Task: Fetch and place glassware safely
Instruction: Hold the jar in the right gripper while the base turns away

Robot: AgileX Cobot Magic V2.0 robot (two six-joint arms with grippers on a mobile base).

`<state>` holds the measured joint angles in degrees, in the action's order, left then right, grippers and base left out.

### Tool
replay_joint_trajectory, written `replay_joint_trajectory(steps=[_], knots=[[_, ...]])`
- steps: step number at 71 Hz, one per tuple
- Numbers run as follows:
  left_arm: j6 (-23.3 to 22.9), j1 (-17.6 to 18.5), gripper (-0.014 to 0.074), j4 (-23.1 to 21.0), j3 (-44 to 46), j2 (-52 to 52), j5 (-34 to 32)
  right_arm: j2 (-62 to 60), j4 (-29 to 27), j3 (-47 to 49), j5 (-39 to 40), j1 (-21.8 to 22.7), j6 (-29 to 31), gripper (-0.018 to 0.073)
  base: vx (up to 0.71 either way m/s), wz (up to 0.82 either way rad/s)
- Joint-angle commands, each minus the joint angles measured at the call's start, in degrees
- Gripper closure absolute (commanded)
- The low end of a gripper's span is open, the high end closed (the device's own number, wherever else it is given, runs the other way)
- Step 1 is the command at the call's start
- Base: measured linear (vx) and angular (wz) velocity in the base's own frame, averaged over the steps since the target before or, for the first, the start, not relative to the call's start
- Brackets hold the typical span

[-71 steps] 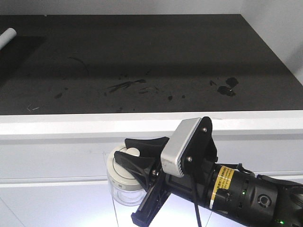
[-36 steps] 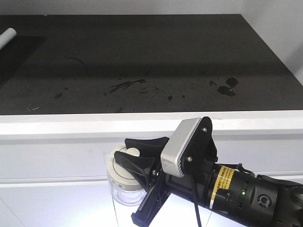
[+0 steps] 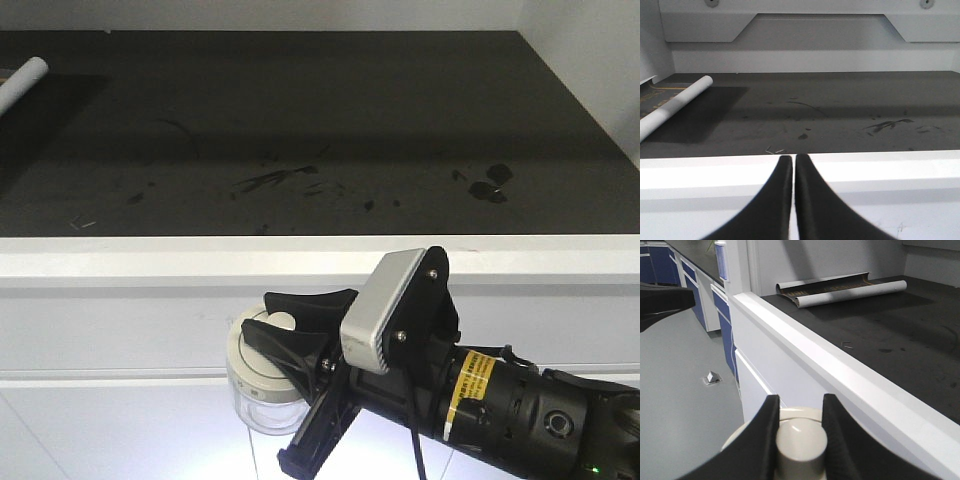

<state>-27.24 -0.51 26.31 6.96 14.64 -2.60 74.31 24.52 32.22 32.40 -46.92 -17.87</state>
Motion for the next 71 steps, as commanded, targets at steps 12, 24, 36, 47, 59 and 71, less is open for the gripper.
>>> replay_joint_trajectory(steps=[12,24,36,47,59,71], knots=[[-0.4,0.3,0.0603,-0.5,1.8,0.5,-4.0,-2.0,-0.5,1.7,6.0,-0.1,0.4,0.0563,-0.05,0.19],[-0.4,0.3,0.0603,-0.5,1.8,0.5,-4.0,-2.0,-0.5,1.7,6.0,-0.1,0.4,0.0563,-0.07,0.30],[-0.4,0.3,0.0603,-0.5,1.8,0.5,-4.0,-2.0,-0.5,1.7,5.9,-0.1,0.4,0.0563,-0.09,0.42],[-0.4,0.3,0.0603,-0.5,1.8,0.5,-4.0,-2.0,-0.5,1.7,5.8,-0.1,0.4,0.0563,-0.12,0.56],[-0.4,0.3,0.0603,-0.5,1.8,0.5,-4.0,-2.0,-0.5,1.7,5.8,-0.1,0.4,0.0563,-0.14,0.65],[-0.4,0.3,0.0603,-0.5,1.8,0.5,-4.0,-2.0,-0.5,1.7,5.8,-0.1,0.4,0.0563,-0.14,0.71]])
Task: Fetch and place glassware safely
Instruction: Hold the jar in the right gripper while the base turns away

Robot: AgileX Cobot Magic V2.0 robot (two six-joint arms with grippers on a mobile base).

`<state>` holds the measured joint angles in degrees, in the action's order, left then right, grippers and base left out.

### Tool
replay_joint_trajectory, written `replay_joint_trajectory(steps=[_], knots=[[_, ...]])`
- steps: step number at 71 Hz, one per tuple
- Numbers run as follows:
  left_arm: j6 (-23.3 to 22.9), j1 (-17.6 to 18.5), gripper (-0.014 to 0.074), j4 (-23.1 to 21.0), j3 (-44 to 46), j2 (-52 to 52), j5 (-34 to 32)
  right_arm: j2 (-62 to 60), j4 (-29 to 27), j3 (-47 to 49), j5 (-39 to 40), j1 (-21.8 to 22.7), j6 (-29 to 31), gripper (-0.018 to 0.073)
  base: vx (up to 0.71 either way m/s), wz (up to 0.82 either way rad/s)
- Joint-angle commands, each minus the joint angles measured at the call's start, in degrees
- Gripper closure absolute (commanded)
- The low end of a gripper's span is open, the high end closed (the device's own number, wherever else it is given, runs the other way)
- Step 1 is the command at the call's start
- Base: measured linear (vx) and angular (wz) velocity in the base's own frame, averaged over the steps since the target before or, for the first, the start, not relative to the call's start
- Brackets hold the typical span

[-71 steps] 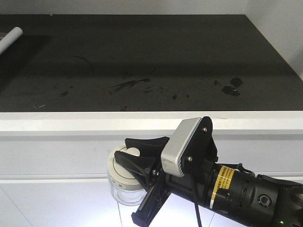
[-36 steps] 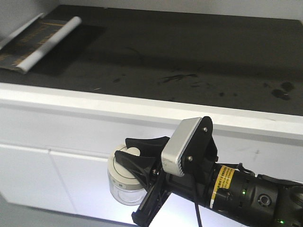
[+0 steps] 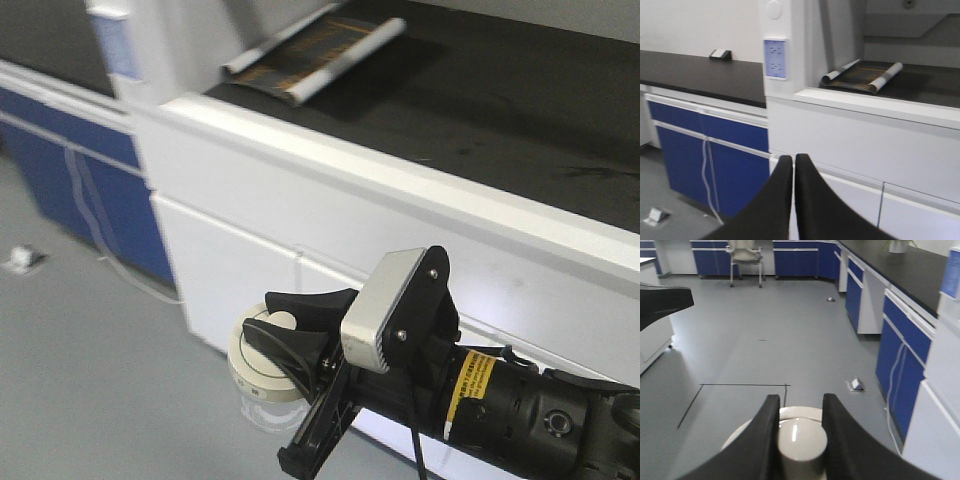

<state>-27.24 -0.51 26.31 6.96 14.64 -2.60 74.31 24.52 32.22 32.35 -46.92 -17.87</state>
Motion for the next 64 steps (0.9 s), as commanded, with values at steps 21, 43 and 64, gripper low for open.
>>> replay_joint_trajectory(steps=[21,43,64], knots=[[-0.4,0.3,0.0603,-0.5,1.8,0.5,-4.0,-2.0,-0.3,1.7,5.9,-0.1,0.4,0.0563,-0.11,0.73],[-0.4,0.3,0.0603,-0.5,1.8,0.5,-4.0,-2.0,-0.3,1.7,5.9,-0.1,0.4,0.0563,0.01,0.85],[-0.4,0.3,0.0603,-0.5,1.8,0.5,-4.0,-2.0,-0.3,1.7,5.9,-0.1,0.4,0.0563,0.16,0.58]])
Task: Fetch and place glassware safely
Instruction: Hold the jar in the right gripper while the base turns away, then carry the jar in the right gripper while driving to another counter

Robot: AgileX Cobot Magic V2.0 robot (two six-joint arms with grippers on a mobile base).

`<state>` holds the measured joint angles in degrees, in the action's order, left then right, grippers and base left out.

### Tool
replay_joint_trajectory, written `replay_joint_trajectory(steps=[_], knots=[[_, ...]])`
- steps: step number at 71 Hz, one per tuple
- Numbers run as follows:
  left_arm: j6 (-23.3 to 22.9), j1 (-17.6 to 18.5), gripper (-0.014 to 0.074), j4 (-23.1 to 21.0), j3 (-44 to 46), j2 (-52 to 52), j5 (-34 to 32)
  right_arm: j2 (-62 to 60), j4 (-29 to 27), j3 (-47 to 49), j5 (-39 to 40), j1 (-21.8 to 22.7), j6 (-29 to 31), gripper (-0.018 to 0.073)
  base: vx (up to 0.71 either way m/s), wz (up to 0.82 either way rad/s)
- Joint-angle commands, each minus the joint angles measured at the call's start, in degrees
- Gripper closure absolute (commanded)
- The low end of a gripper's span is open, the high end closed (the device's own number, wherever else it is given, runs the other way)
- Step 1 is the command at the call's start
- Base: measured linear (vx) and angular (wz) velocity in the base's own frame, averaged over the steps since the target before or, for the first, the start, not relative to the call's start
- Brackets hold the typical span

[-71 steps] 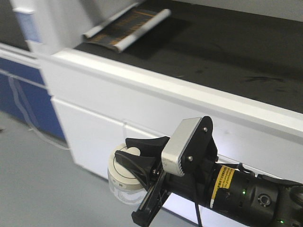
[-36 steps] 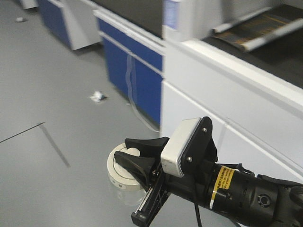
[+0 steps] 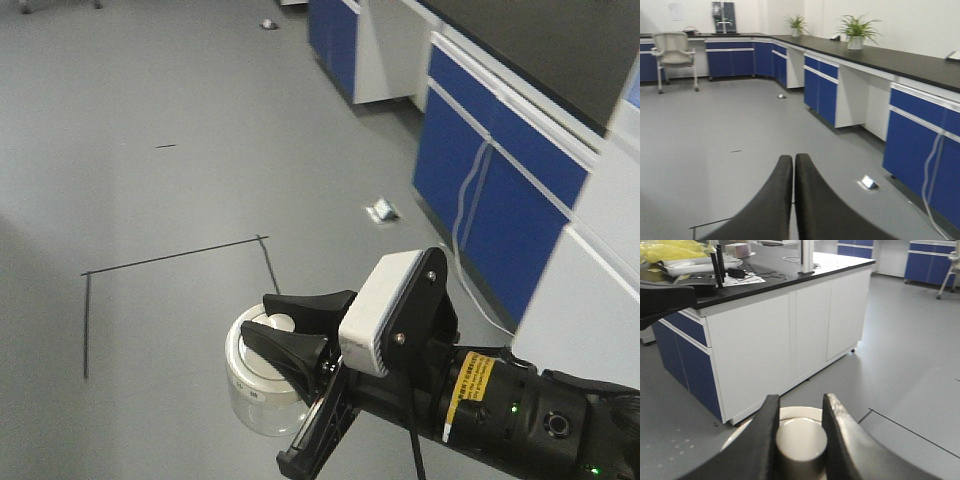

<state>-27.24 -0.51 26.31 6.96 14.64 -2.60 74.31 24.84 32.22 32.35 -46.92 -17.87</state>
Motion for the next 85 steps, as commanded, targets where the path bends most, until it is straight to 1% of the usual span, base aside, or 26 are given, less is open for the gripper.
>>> replay_joint_trajectory(steps=[1,34,85], knots=[[-0.4,0.3,0.0603,-0.5,1.8,0.5,-4.0,-2.0,-0.6,1.7,5.9,-0.1,0.4,0.0563,0.23,0.43],[-0.4,0.3,0.0603,-0.5,1.8,0.5,-4.0,-2.0,-0.6,1.7,5.9,-0.1,0.4,0.0563,0.35,0.26],[-0.4,0.3,0.0603,-0.5,1.8,0.5,-4.0,-2.0,-0.6,1.7,5.8,-0.1,0.4,0.0563,0.54,0.14]])
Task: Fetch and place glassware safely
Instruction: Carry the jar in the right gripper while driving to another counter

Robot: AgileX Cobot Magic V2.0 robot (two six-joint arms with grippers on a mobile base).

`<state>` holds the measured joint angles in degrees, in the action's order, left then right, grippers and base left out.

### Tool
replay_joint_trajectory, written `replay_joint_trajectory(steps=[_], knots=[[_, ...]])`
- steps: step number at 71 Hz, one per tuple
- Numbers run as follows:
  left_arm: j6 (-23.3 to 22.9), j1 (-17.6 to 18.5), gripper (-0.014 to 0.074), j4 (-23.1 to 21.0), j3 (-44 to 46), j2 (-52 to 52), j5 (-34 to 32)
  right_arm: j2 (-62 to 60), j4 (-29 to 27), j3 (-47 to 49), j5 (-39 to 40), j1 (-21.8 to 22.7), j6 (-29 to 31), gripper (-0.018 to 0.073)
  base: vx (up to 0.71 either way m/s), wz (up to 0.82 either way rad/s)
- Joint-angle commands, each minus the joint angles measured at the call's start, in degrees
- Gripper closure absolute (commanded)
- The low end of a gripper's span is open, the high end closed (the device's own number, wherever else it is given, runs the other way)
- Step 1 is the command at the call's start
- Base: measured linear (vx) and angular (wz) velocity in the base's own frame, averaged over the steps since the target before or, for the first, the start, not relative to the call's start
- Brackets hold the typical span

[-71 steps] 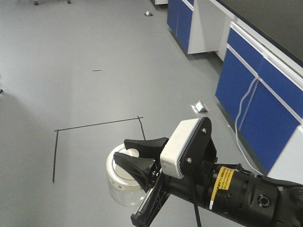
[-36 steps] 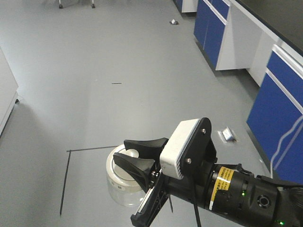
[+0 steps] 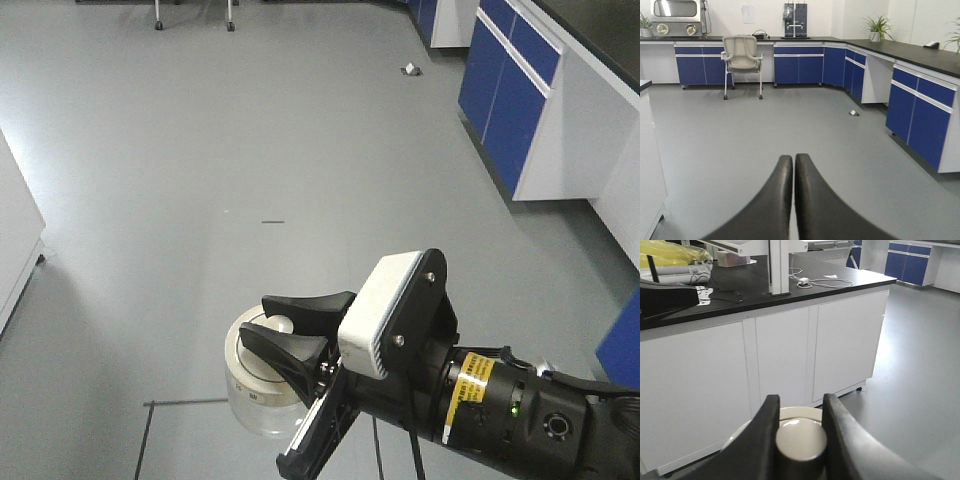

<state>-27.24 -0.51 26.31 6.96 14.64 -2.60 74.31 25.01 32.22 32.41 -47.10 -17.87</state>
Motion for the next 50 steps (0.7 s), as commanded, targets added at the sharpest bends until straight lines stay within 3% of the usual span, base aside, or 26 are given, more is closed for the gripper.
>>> replay_joint_trajectory(steps=[1,50], knots=[[-0.4,0.3,0.0603,-0.5,1.8,0.5,-4.0,-2.0,-0.7,1.7,5.8,0.1,0.4,0.0563,0.61,0.08],[-0.4,0.3,0.0603,-0.5,1.8,0.5,-4.0,-2.0,-0.7,1.7,5.7,0.1,0.4,0.0563,0.65,0.05]])
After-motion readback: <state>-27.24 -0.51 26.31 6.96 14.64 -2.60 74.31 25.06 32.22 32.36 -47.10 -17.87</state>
